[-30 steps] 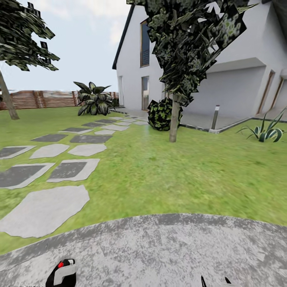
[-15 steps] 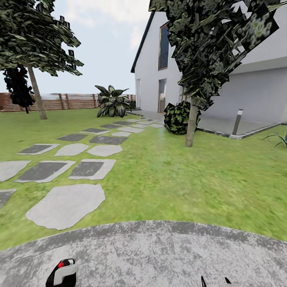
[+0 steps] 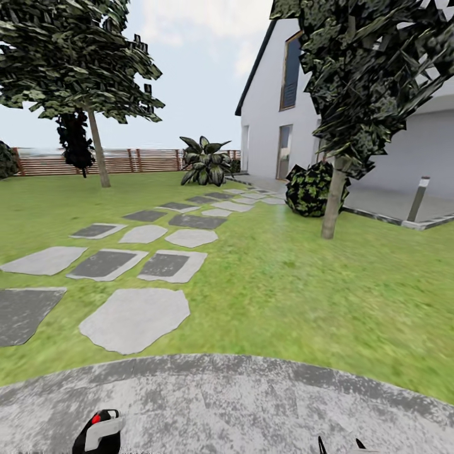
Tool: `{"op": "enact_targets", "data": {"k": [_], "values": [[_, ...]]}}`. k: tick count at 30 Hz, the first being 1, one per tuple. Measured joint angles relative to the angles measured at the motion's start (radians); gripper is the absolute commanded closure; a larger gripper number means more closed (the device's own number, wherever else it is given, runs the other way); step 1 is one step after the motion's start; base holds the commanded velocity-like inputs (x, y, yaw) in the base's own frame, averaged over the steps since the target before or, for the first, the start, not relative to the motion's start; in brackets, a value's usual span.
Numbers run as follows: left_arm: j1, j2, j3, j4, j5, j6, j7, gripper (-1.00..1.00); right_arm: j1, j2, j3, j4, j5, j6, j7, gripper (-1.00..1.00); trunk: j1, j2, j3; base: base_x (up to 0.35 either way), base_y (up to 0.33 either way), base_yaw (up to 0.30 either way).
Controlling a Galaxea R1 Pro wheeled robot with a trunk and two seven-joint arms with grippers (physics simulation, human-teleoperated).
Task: In the garden, pick up the pesticide atomizer on the floor and spray pesticide onto both trees until each tree trunk is fully covered.
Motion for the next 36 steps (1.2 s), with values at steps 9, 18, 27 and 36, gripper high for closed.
{"op": "enact_targets", "data": {"k": [9, 18, 27, 36], "values": [[0.0, 0.0, 0.0, 0.0, 0.0, 0.0, 0.0, 1.0, 0.0, 0.009, 0.0, 0.0, 0.0, 0.0, 0.0, -1.0, -0.035, 0.063, 0.025, 0.0, 0.0, 0.259], [0.0, 0.0, 0.0, 0.0, 0.0, 0.0, 0.0, 1.0, -0.001, 0.015, 0.0, 0.0, 0.0, 0.0, 0.0, -1.0, -0.069, 0.126, 0.044, 0.0, 0.0, 0.213], [0.0, 0.0, 0.001, 0.0, 0.0, 0.0, 0.0, 1.0, 0.0, 0.015, 0.0, 0.0, 0.0, 0.0, 0.0, -1.0, -0.104, 0.189, 0.063, 0.0, 0.0, 0.211], [0.0, 0.0, 0.002, 0.0, 0.0, 0.0, 0.0, 1.0, 0.0, 0.015, 0.0, 0.0, -0.001, 0.0, 0.0, -1.0, -0.111, 0.203, 0.06, 0.0, 0.0, 0.206]]}}
